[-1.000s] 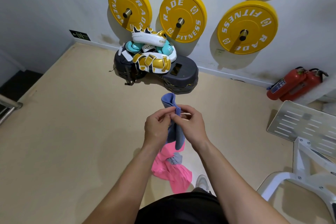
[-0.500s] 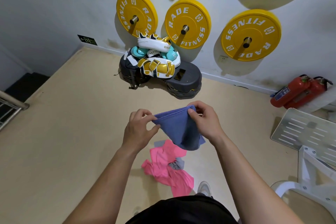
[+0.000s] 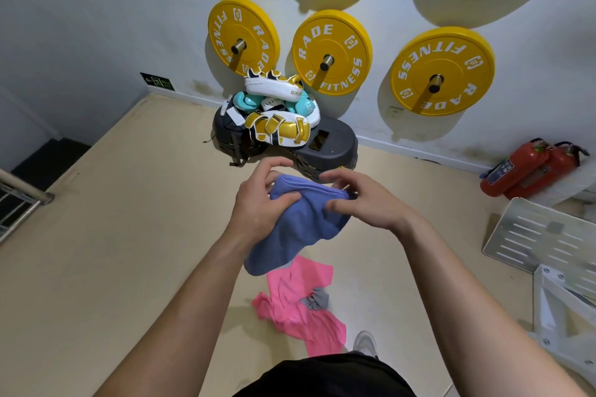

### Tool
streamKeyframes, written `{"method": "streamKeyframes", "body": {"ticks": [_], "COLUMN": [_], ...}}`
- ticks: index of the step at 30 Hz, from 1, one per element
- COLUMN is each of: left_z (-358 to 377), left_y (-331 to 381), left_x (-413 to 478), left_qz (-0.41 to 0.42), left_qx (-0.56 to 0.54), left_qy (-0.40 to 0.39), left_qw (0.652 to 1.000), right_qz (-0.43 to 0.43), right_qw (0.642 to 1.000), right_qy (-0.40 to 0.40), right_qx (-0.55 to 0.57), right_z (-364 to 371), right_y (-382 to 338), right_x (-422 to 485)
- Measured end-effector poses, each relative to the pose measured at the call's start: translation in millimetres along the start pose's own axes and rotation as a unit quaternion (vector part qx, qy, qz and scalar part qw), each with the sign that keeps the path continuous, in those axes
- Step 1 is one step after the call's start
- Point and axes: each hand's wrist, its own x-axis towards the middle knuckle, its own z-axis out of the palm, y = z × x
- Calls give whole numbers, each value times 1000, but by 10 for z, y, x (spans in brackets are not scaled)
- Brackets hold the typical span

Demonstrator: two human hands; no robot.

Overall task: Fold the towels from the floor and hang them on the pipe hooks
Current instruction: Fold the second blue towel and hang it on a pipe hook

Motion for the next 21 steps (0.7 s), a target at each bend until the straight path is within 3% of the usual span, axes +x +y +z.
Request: {"method": "streamKeyframes", "body": {"ticks": [5, 9, 12, 15, 21], "left_z": [45, 29, 78, 247, 448], "left_y": [48, -9, -114, -250, -561], "left_x": [49, 0, -61, -111, -219], "left_qz": [-12, -44, -58, -125, -177], "left_qx": [-58, -158, -157, -161, -93], "left_qy": [25, 61, 42, 37, -36], "left_qw": [998, 984, 985, 978, 979], "right_qz": [-86, -136, -184, -207, -203], "right_qw": [984, 981, 974, 973, 975], "right_qy": [-18, -31, -37, -29, 78], "right_qx": [-154, -136, -129, -96, -40], "right_z": [11, -39, -56, -146, -517], "right_y": [-366, -548, -687, -800, -829], "right_x": [175, 220, 233, 280, 314]}}
